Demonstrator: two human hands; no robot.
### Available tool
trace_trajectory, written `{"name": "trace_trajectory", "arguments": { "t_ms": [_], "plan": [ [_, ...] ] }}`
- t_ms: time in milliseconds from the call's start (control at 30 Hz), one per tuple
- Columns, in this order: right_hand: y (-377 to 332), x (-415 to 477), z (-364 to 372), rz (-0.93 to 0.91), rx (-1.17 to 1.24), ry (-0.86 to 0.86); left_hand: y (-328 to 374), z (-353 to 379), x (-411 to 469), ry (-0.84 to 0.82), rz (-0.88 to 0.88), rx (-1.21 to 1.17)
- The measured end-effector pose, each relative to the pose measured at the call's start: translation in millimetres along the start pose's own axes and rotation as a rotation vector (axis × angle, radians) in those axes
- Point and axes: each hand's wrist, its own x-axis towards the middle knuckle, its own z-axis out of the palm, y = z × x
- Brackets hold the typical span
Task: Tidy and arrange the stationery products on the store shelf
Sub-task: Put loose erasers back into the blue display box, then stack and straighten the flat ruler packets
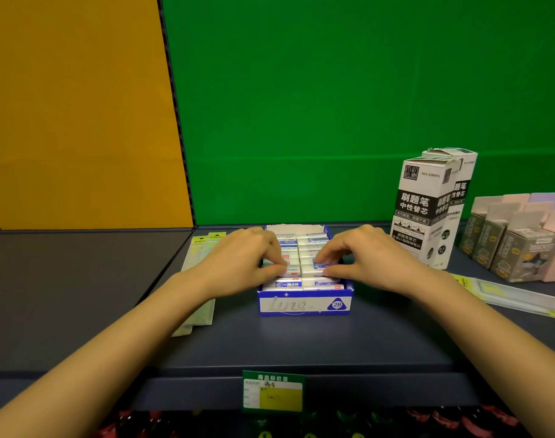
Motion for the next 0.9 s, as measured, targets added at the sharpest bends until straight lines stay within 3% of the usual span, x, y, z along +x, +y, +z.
{"name": "trace_trajectory", "arguments": {
  "t_ms": [400, 733, 800, 900],
  "plan": [
    [-4.0, -12.6, -2.0, -0.084, -0.097, -0.116, 5.8, -3.5, -12.4, -0.092, 0.112, -0.001],
    [-7.1, -17.3, -1.7, -0.049, -0.122, -0.209, -0.3, 4.7, -22.1, -0.182, 0.027, -0.067],
    [-11.3, -15.5, -3.7, -0.057, -0.124, -0.165, -3.4, 2.1, -30.2, -0.105, -0.025, -0.119],
    [-25.3, -9.0, -6.2, -0.082, -0.038, -0.026, -19.9, -0.2, -43.3, 0.205, -0.231, -0.197]
  ]
}}
